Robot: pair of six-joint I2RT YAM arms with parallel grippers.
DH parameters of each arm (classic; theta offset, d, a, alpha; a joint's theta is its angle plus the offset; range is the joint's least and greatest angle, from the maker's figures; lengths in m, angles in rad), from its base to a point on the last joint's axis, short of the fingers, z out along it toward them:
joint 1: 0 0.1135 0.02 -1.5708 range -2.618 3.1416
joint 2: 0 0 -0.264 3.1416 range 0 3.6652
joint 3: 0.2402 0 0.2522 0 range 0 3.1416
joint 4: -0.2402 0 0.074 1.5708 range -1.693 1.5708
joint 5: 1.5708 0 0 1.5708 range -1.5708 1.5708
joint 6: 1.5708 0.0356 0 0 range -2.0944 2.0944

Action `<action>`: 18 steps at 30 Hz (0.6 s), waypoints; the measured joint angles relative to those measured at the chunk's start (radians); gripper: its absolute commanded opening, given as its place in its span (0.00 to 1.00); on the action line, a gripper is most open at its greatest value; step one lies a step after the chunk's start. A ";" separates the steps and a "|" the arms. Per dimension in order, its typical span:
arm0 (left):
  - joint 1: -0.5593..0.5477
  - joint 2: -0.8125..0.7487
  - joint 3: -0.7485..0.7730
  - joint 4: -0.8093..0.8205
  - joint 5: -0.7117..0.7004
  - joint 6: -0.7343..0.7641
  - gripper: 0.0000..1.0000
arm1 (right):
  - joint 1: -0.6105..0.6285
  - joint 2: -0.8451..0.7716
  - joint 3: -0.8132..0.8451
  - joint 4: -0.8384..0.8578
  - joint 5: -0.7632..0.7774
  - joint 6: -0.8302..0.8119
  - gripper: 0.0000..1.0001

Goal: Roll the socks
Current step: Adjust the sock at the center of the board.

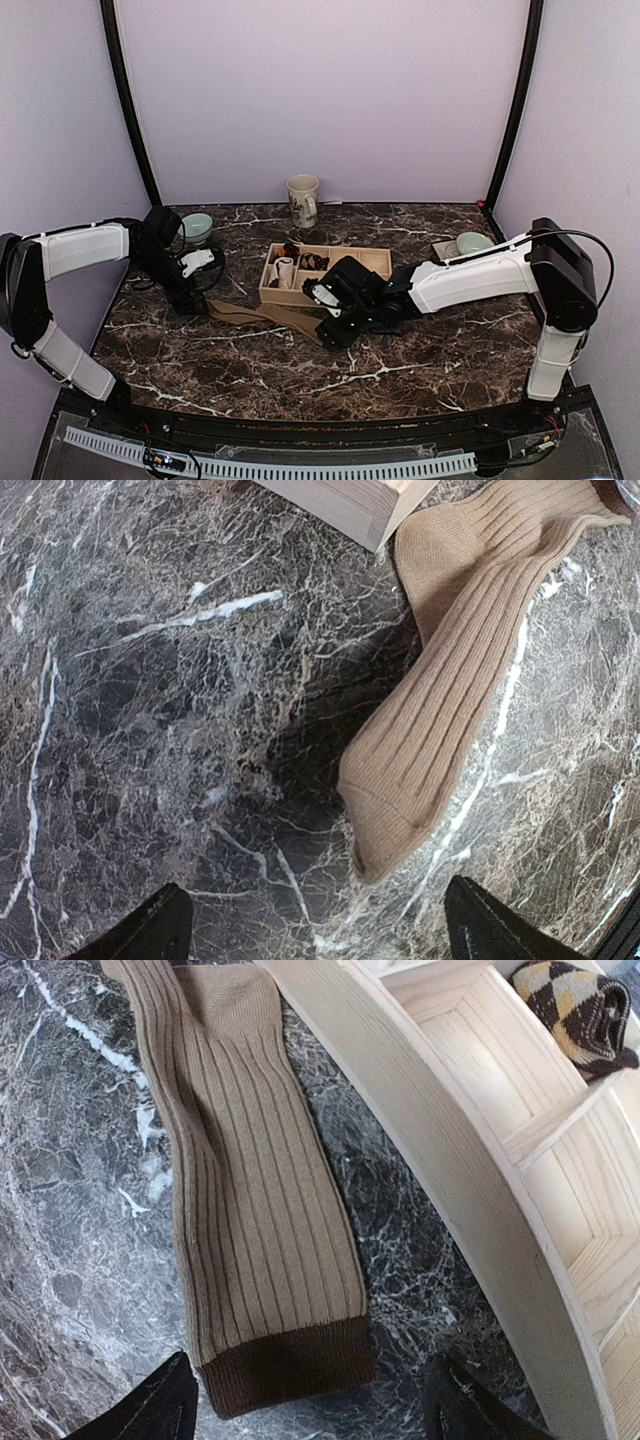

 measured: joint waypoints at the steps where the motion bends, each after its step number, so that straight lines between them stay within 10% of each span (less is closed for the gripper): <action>1: 0.000 0.003 0.002 0.000 0.007 0.003 0.86 | 0.000 0.006 0.007 0.000 0.000 -0.016 0.75; 7: 0.000 0.005 0.002 -0.001 0.037 0.015 0.62 | 0.000 0.065 0.050 0.014 0.017 -0.085 0.57; 18: 0.000 0.013 0.005 -0.006 0.059 0.033 0.29 | 0.002 0.074 0.051 0.064 0.048 -0.147 0.56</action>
